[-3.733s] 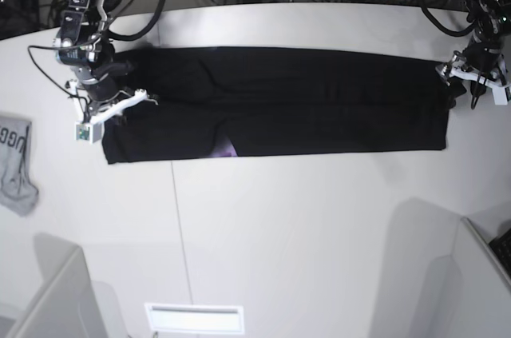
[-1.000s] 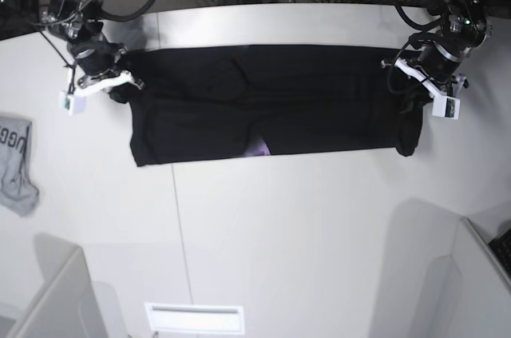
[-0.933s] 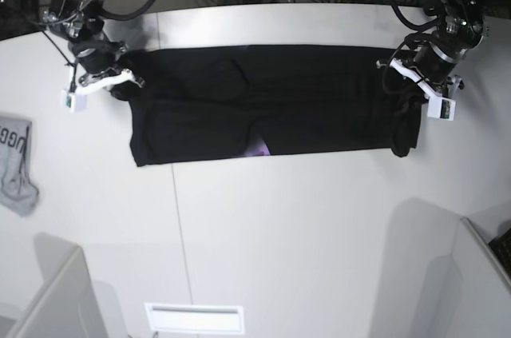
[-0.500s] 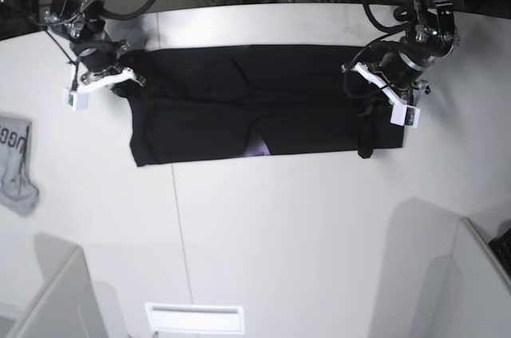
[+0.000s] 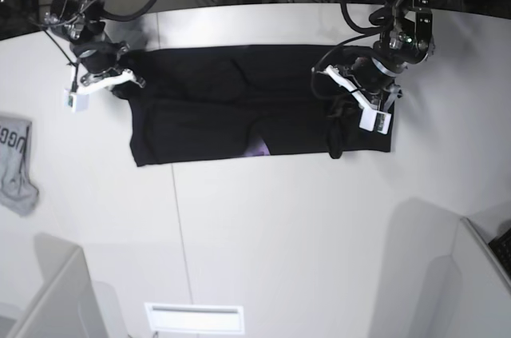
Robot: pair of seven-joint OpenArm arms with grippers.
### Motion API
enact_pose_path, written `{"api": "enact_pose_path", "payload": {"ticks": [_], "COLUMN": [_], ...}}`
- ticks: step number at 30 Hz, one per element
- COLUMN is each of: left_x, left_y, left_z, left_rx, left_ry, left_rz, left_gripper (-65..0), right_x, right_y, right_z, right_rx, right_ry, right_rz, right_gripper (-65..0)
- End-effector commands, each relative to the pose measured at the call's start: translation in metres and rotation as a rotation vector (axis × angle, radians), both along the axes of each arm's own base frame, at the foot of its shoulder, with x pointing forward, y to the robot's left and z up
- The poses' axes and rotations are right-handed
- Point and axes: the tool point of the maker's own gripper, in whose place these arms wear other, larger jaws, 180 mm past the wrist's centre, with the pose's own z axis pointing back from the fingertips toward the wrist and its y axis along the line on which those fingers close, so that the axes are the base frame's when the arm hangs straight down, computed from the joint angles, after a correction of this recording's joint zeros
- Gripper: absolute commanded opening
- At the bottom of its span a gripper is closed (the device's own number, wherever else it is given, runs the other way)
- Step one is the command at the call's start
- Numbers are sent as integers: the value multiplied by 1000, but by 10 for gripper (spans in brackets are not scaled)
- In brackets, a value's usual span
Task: Fold the T-shirt properly
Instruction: 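Fold the strip end with the left gripper toward the right gripper, release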
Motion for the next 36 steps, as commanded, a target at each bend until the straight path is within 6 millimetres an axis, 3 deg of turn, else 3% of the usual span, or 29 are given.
{"api": "enact_pose_path", "payload": {"ticks": [1, 16, 36], "left_x": [9, 11, 17], "left_y": [-7, -50, -43], "left_z": [14, 15, 14], "left_rx": [-28, -79, -77], "left_ry": [-55, -42, -28], "left_rz": [-7, -64, -7], "left_gripper": [-650, -650, -650], "right_x": [7, 7, 7], "right_y": [-2, -3, -3], "right_z": [9, 9, 9], "right_rx": [-6, -7, -7], "right_ry": [-40, -40, -40], "right_rz": [-2, -3, -3], "right_gripper": [-650, -650, -650]}}
